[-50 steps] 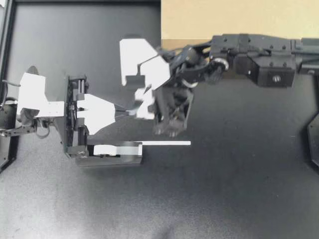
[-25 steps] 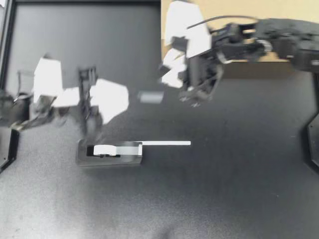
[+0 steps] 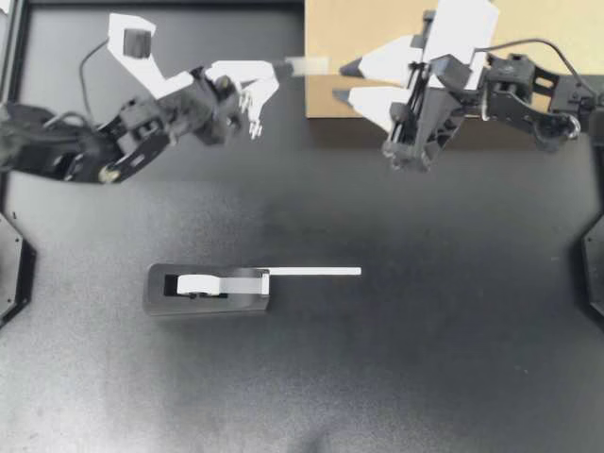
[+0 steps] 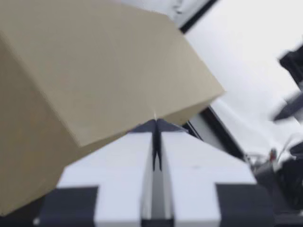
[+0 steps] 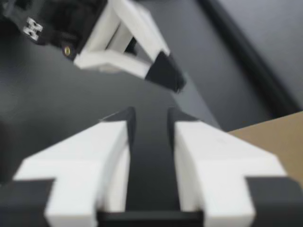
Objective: Cut a small piece of tape from the tape dispenser then place it on the cardboard box's edge.
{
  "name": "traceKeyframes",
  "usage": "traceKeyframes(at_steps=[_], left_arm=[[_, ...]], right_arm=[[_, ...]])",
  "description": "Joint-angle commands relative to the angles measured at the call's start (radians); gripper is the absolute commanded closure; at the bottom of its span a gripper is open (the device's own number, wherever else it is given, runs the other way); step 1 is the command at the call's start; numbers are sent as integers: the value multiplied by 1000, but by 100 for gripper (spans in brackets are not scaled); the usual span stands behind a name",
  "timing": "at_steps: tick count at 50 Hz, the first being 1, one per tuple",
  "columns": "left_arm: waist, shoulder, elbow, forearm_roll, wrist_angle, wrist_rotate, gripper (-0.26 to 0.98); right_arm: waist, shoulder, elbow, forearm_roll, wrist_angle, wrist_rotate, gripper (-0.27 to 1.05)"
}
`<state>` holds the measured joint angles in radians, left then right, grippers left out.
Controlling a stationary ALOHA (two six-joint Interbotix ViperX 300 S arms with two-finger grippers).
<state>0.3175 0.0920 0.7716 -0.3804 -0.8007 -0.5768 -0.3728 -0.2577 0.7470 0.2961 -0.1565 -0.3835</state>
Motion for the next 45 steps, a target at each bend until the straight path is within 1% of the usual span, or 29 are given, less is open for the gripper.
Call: traceKeyframes(at_steps=[1,10,18,33,45], left_arm=[[20,20,-37,12,-9,-67,84],[29,75,-72,44,-35,-138,84],[32,103,-86,44,-52,-166,84],[44,115,-74,34,-54,-181,84],[51,130,-71,23,-51,-184,84]], right_arm=[[-20,-3,3,-2,-64,2,59],[-38,43,9,-3,-114,-2,80],[-43,89,-2,-3,-140,-6,92],[-46,155,-35,-11,-140,-9,92],[-69,215,-66,-17,-137,-9,92]])
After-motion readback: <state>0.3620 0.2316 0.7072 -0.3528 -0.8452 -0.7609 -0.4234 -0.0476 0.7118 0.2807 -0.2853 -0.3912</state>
